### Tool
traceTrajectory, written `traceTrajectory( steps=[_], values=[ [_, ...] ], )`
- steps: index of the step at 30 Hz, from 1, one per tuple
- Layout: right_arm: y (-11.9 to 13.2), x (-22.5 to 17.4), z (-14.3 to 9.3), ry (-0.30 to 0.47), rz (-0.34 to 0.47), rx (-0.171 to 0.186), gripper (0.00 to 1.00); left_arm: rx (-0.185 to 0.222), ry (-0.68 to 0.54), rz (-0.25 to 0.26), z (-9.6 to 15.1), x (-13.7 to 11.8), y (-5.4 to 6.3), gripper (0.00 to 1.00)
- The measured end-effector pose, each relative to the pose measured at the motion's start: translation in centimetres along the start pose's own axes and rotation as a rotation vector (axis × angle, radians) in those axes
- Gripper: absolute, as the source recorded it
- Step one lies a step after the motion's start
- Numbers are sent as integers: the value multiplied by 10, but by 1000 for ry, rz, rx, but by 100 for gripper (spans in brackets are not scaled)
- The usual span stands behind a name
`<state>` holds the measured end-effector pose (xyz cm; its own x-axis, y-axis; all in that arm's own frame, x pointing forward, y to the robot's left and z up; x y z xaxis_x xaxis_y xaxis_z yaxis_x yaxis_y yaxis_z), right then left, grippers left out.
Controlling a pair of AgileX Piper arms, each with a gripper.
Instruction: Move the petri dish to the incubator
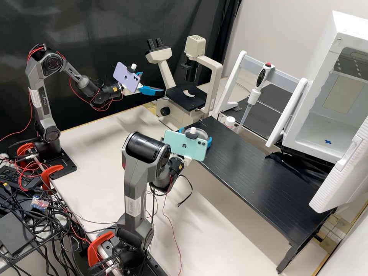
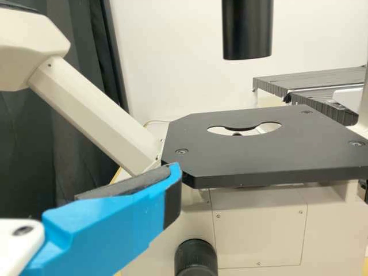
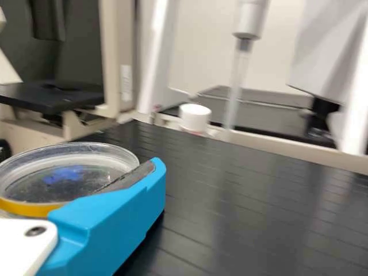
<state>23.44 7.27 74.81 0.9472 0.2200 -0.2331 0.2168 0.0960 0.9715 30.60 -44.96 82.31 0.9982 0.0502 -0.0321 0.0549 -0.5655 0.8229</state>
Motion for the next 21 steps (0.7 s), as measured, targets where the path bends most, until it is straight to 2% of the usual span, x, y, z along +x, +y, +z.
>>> traceTrajectory(
  steps=[2, 6, 12, 16, 18, 21],
  values=[
    [7, -4, 5, -13, 20, 0, 0, 0, 0, 0, 0, 0, 0, 100],
    [30, -13, 21, -60, 69, 21, 0, 0, 0, 0, 0, 0, 0, 100],
    [74, -20, 48, -122, 205, 41, 0, 0, 0, 0, 0, 0, 0, 100],
    [113, -13, 62, -152, 325, 35, 0, 0, 0, 0, 0, 0, 0, 100],
    [128, -9, 70, -176, 359, 41, 0, 0, 0, 0, 0, 0, 0, 100],
    [151, 4, 80, -213, 390, 29, 0, 0, 0, 0, 0, 0, 0, 100]
  ],
)
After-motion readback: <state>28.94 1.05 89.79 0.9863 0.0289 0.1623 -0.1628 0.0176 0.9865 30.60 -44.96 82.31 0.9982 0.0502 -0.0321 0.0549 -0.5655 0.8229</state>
